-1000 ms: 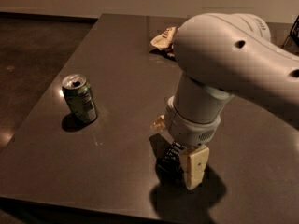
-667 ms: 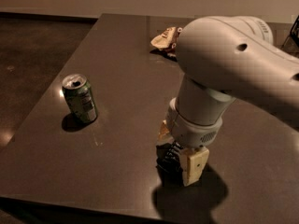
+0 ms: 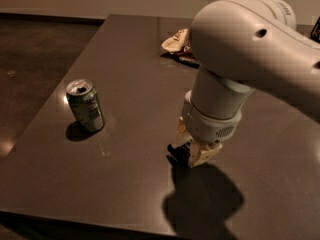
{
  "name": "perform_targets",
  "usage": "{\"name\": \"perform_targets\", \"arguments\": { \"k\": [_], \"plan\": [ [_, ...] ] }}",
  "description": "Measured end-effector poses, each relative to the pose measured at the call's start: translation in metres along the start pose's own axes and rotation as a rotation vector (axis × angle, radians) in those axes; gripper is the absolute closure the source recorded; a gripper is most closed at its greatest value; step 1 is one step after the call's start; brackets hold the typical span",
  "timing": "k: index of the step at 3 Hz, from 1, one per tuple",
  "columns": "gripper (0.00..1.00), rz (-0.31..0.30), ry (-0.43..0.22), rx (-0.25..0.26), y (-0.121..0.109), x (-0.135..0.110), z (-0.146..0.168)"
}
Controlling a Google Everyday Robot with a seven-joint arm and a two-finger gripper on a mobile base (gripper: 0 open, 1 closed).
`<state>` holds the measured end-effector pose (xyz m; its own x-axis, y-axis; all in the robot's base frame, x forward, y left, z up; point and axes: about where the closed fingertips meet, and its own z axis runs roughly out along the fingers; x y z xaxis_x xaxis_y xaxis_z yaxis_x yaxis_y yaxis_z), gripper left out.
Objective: Move rxbar chocolate near brown chip bag
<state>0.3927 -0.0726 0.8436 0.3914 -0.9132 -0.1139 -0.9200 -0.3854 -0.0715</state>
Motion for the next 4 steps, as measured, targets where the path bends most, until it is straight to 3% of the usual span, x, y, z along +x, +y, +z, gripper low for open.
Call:
{"name": "perform_targets", "arguments": {
  "k": [1,2,4],
  "plan": [
    [1.00,0.084,0.015,0.047,-0.020,0.018,-0.017],
    [1.00,0.204,0.035,0.128,-0.045,0.044,-0.038],
    [1.00,0.477,0.076,0.347,-0.099,0.104,-0.077]
  ]
}}
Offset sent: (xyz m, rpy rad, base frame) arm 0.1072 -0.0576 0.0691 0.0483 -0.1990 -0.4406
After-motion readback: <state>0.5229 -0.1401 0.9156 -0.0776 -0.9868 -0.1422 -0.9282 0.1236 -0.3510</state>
